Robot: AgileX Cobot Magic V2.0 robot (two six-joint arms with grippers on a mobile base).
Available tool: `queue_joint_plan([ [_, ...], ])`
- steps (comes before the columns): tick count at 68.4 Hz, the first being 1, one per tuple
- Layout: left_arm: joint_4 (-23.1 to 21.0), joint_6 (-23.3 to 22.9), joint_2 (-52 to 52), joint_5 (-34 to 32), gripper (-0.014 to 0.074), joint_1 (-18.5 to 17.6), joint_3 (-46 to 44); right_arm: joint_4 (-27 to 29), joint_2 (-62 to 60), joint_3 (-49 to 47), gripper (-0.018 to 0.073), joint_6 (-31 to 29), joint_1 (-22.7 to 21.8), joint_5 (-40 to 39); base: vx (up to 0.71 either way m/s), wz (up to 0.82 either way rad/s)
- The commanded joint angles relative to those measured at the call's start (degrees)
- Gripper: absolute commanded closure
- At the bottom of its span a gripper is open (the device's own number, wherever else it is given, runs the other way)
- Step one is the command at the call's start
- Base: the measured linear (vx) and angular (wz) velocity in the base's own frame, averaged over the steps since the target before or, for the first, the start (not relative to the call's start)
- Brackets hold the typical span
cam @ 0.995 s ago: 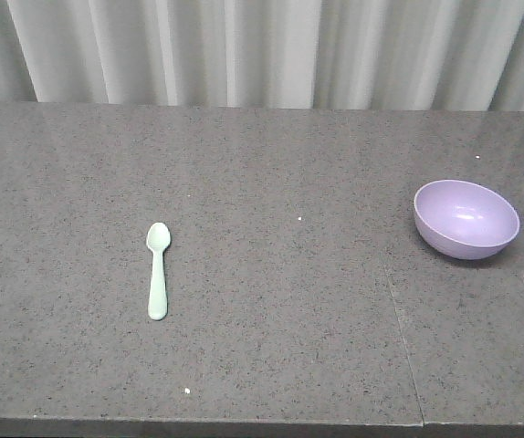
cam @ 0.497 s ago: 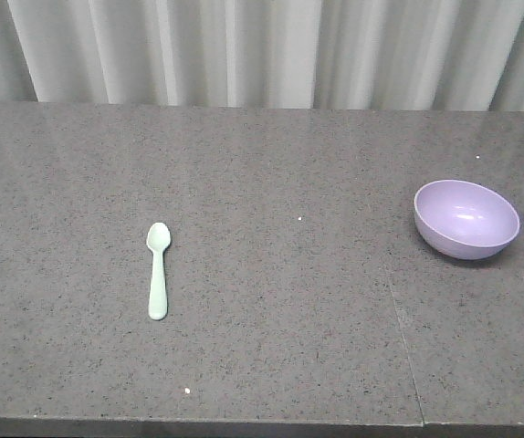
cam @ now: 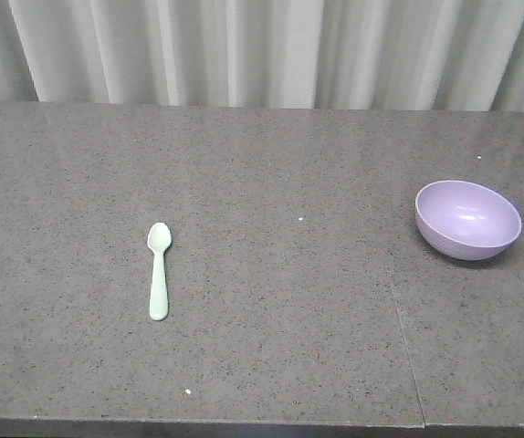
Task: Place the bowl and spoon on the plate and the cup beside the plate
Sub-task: 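Drive closer and align the base with the spoon and lavender bowl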
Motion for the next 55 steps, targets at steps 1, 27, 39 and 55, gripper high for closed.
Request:
queue_joint_plan([
  [1,-0.48,-1.76,-0.82,-7.04,0.0603,0.05,-3.51,1.25,-0.25,-1.44,0.0565,-0.04,0.06,-3.93,0.00,0.00],
  [27,0.02,1.42,16.93,8.70,0.0603,0.05,-35.76,-4.29,13.85,-29.47,0.0565,-0.76,0.06,8.56,0.00,0.00],
  [39,0.02,1.42,27.29,13.48,0.0603,0.05,-41.54,-4.67,25.07,-36.18,0.0565,-0.76,0.06,16.82,0.00,0.00],
  [55,-0.04,1.42,34.95,18.08,0.0603,0.05,-41.33,-4.82,32.78,-36.18,0.0565,-0.70,0.06,24.31,0.00,0.00],
])
